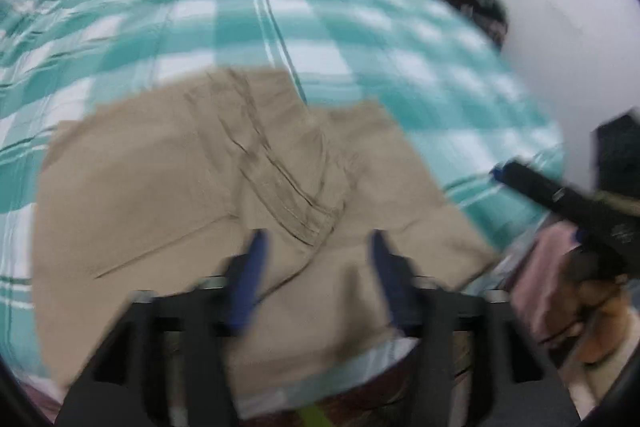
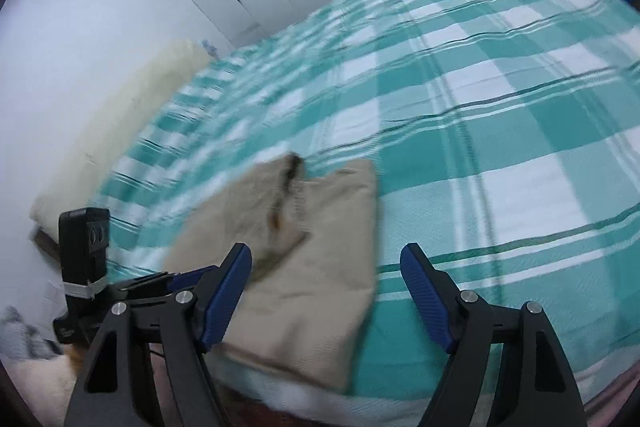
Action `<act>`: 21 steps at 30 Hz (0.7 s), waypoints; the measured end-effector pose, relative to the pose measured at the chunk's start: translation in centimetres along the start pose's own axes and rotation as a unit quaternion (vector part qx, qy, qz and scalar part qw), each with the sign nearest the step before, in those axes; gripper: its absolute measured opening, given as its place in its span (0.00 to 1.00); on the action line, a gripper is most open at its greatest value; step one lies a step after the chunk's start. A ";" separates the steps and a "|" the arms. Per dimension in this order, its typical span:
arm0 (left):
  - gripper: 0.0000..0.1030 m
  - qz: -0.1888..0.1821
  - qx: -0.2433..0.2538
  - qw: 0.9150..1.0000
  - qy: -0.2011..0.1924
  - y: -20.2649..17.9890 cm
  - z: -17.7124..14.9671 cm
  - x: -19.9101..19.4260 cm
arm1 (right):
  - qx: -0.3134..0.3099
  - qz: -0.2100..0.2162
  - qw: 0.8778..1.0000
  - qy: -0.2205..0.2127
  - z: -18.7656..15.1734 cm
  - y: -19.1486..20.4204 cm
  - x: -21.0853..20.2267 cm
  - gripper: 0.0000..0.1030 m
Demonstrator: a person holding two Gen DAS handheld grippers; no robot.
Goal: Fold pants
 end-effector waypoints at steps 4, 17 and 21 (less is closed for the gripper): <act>0.70 0.045 -0.025 0.996 -0.068 4.0 -0.5 -5.9 | 0.066 0.124 0.989 0.055 0.0 1.9 2.0 0.75; 0.59 0.145 -0.106 0.981 -0.077 11.3 -7.0 -5.2 | -0.005 -0.041 0.986 0.163 0.9 7.3 13.0 0.10; 0.61 0.138 -0.084 0.985 -0.064 10.6 -7.4 -4.2 | -0.048 -0.028 0.990 0.127 2.8 9.0 11.3 0.07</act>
Point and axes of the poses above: each gripper's, at about its wrist camera, not at the fingertips, and x roughly the way its jaws point, y to its left, z to its top, the point moved 3 cm from there along x, roughly the way its jaws point, and after that the axes turned 2 degrees about x, right-handed, at the moved point
